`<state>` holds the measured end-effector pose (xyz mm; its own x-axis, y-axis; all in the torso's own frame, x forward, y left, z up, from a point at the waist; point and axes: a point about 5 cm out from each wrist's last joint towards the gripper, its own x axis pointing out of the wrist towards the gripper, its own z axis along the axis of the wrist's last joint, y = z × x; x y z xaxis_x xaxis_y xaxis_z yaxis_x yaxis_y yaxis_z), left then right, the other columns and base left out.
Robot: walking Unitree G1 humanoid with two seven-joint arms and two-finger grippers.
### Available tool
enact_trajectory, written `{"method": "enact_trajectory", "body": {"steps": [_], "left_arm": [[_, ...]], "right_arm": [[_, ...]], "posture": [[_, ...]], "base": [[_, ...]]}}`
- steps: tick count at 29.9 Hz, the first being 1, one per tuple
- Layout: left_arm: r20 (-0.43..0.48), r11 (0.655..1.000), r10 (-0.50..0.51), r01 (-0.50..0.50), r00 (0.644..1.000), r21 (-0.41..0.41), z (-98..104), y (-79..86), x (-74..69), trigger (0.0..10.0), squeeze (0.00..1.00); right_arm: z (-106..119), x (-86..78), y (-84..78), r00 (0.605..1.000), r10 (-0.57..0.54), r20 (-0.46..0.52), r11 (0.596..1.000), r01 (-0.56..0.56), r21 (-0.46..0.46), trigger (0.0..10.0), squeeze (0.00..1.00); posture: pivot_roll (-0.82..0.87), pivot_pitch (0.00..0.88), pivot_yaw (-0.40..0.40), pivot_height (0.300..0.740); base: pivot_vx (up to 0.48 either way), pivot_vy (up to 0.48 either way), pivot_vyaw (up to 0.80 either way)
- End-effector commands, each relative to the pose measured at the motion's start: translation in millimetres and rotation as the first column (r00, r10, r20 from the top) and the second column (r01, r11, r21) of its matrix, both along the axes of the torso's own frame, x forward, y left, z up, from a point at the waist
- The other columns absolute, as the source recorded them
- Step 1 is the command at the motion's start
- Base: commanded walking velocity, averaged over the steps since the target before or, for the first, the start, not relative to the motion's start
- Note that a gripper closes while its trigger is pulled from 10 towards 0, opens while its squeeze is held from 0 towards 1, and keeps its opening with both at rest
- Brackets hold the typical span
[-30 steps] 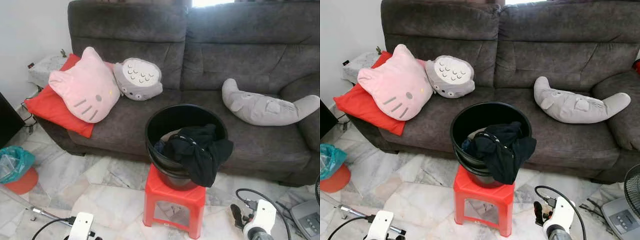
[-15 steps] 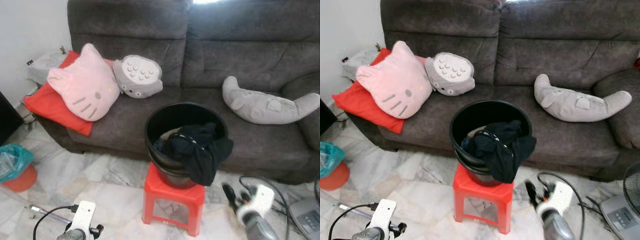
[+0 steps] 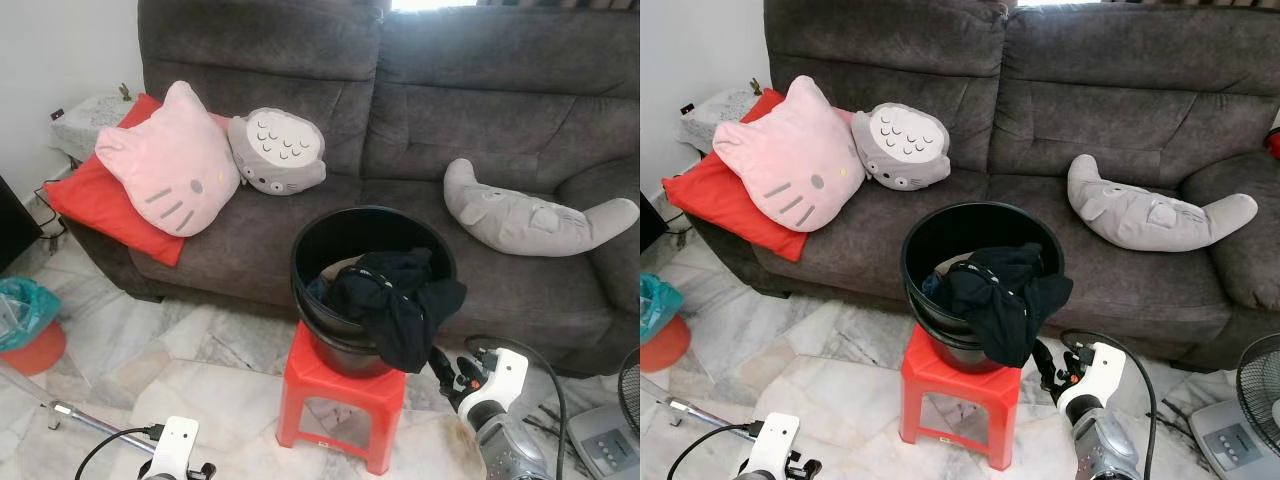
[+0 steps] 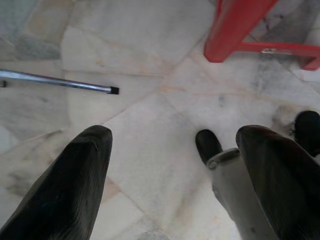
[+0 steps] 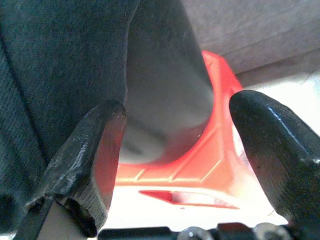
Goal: Hang hanger
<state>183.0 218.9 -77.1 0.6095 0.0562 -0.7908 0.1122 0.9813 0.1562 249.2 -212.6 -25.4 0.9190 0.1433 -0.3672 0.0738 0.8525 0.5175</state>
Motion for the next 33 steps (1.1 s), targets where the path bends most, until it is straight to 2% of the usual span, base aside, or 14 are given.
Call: {"method": "enact_trajectory", "body": {"steps": [1, 9, 16, 22, 28, 33], "left_arm": [[-0.001, 1.0, 0.012, -0.012, 1.0, 0.001, -1.5, 1.1, -4.0, 10.0, 0.0], [-0.01, 1.0, -0.002, 0.002, 1.0, 0.011, -3.9, 4.8, -12.2, 10.0, 0.0], [0.004, 1.0, -0.005, 0.004, 1.0, 0.018, -3.1, 8.2, -13.6, 10.0, 0.0], [-0.002, 1.0, 0.011, -0.011, 1.0, 0.027, -5.2, 13.7, -22.5, 10.0, 0.0], [-0.036, 0.999, 0.001, 0.0, 0.999, 0.037, -9.2, 16.4, -34.3, 10.0, 0.0], [-0.043, 0.999, -0.016, 0.017, 0.999, 0.038, -10.2, 14.4, -35.6, 10.0, 0.0]], "right_arm": [[-5.3, -5.1, 5.9, 1.0, 0.021, -0.022, 0.999, -0.021, 0.034, 10.0, 0.0], [-11.3, -12.6, 17.4, 0.995, 0.098, -0.031, 0.992, -0.095, 0.086, 10.0, 0.0], [-12.6, -19.0, 26.5, 0.989, 0.148, 0.03, 0.975, -0.151, 0.162, 10.0, 0.0], [-11.8, -22.2, 38.0, 0.976, 0.199, 0.084, 0.957, -0.212, 0.197, 10.0, 0.0], [-5.6, -20.5, 36.5, 0.967, 0.201, 0.158, 0.952, -0.231, 0.203, 10.0, 0.0], [-0.8, -17.1, 31.6, 0.964, 0.186, 0.189, 0.955, -0.223, 0.196, 10.0, 0.0]], "posture": [[-0.11, 0.0, -0.034, 0.74], [-0.11, 0.0, -0.011, 0.74], [-0.08, 0.0, -0.023, 0.74], [-0.07, 0.0, -0.023, 0.74], [-0.1, 0.0, -0.009, 0.74], [-0.11, 0.0, -0.004, 0.74]], "base": [[0.0, 0.0, 0.0], [0.0, 0.0, 0.0], [0.0, 0.0, 0.0], [0.0, 0.0, 0.0], [0.0, 0.0, 0.0], [0.0, 0.0, 0.0]]}}
